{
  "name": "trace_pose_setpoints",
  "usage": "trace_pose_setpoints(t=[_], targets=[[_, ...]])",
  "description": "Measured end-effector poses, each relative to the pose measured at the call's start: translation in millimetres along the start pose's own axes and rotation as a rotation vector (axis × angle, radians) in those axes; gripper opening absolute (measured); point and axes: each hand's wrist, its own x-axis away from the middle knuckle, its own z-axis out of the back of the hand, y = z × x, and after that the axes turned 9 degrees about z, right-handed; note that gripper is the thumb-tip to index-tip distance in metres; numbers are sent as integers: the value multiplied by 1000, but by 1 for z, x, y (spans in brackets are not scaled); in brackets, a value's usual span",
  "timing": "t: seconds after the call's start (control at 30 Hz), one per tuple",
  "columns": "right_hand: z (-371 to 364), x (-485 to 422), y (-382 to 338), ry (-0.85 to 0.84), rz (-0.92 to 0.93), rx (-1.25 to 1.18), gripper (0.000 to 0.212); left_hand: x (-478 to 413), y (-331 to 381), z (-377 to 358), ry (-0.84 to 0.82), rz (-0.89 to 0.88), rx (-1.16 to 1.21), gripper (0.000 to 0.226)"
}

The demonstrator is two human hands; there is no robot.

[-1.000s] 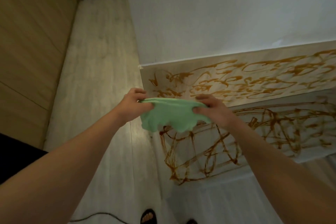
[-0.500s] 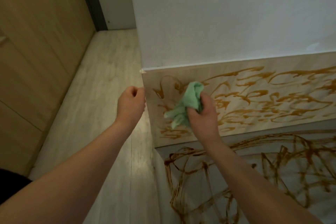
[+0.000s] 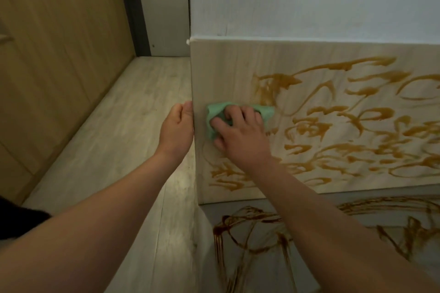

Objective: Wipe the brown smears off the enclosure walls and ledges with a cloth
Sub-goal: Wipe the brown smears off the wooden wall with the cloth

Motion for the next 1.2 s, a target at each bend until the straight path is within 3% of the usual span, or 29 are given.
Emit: trace_pose_setpoints(t=[0.1,0.2,0.33,0.43,0.57,0.63,0.73,0.83,0.93,1.07,1.2], targets=[[-1,13,5,7,-22,-20,28,10,-9,-4,15,-101,6,50],[22,-29,8,205,-152,-23,28,15,-16,-5,28,-156,-19,34],[36,-67,13,404,-209,1,29,17,-18,0,-27,-100,78,32],[5,-26,1,291,-110,32,26,23,-24,2,-62,-47,102,30],[-53,77,-19,-175,196,-27,32,31,-53,1,-110,3,-46,28],[-61,103,-19,-307,262,-55,35,35,-62,2,-123,33,-118,27],[-46,86,-17,-179,132,-77,42,36,-64,4,-138,44,-153,25],[-31,46,-22,94,-79,-66,34,32,-65,4,-132,47,-135,25],[-48,39,-33,181,-127,-44,26,28,-73,2,-85,61,-109,24],[-95,97,-39,-60,112,-42,31,28,-92,1,-8,85,-106,22],[-99,133,-32,-235,272,-35,34,39,-98,-1,-92,64,-221,31]])
